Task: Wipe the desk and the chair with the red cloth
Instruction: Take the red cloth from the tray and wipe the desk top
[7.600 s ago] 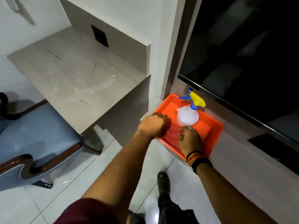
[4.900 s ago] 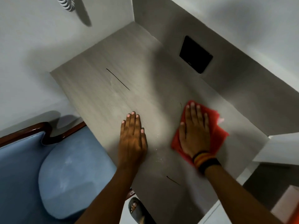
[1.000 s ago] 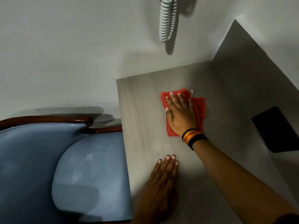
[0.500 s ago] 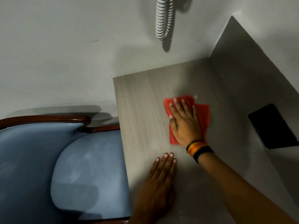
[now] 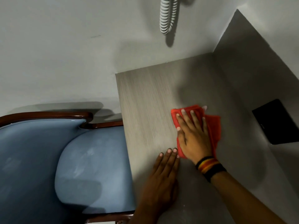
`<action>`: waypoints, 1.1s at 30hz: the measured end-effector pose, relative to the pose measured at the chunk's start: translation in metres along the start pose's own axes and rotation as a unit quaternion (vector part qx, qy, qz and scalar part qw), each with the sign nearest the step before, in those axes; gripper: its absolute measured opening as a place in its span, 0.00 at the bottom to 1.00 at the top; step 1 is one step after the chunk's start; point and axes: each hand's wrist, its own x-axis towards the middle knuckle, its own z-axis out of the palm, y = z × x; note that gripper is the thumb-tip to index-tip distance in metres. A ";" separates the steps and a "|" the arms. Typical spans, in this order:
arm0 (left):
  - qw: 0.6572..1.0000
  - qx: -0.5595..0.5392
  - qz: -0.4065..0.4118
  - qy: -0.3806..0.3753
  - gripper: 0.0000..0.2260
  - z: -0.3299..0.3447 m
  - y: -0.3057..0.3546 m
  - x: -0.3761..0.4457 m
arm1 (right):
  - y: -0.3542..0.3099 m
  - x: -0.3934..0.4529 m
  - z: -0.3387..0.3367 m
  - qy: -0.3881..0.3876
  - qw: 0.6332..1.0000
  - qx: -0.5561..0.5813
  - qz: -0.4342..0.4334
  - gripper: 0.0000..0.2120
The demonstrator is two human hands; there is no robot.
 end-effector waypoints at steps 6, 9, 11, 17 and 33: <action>1.000 -0.007 0.000 -0.008 0.33 -0.001 -0.002 -0.002 | -0.006 0.037 -0.010 -0.014 1.000 0.019 0.008 0.27; 1.000 0.000 0.001 -0.001 0.32 -0.004 0.000 -0.001 | 0.010 -0.011 -0.005 -0.006 1.000 0.011 0.027 0.28; 1.000 0.015 0.008 0.009 0.33 -0.006 -0.001 -0.001 | 0.025 -0.011 -0.007 -0.020 0.998 0.010 0.051 0.28; 0.998 0.049 0.018 0.031 0.31 -0.009 0.000 0.005 | 0.057 0.148 -0.027 0.017 0.981 0.030 0.189 0.28; 0.993 0.073 0.031 0.082 0.26 -0.004 -0.004 0.006 | 0.011 0.166 -0.018 0.003 0.999 0.022 0.025 0.27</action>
